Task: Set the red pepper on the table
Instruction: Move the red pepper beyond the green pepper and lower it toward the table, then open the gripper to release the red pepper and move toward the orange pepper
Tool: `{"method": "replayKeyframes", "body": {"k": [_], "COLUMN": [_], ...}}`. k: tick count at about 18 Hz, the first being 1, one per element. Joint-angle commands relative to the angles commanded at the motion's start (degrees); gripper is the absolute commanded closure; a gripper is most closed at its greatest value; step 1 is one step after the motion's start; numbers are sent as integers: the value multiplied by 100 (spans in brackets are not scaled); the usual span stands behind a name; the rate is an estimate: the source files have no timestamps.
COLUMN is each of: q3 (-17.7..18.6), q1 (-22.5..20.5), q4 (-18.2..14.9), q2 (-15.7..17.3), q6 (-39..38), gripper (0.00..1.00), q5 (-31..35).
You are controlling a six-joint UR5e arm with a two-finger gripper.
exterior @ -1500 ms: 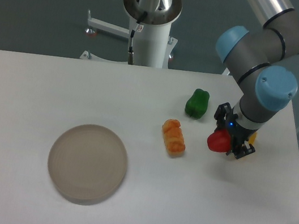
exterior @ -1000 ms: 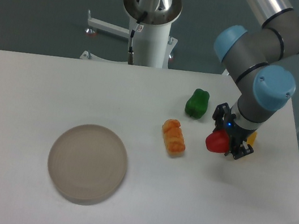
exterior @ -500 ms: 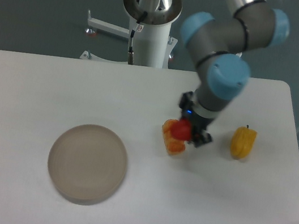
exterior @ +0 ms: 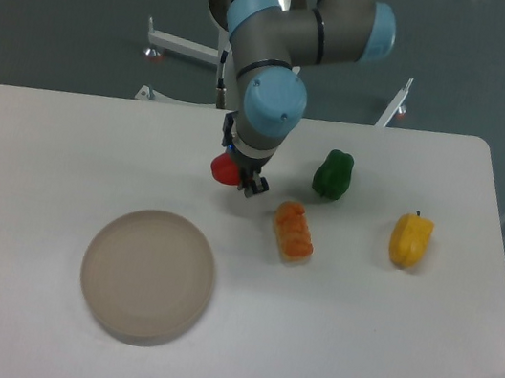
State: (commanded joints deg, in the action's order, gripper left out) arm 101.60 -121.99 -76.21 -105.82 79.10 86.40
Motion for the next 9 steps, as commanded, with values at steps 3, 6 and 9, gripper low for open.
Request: {"method": "replayKeyframes", "body": {"k": [3, 6, 9], "q3": [88, 97, 80], "q1": [114, 123, 123], "q4": [63, 63, 71], "q2": [-88, -123, -132], "q6": [-9, 0, 44], "gripper": [76, 65, 50], "q5": [0, 0, -9]}}
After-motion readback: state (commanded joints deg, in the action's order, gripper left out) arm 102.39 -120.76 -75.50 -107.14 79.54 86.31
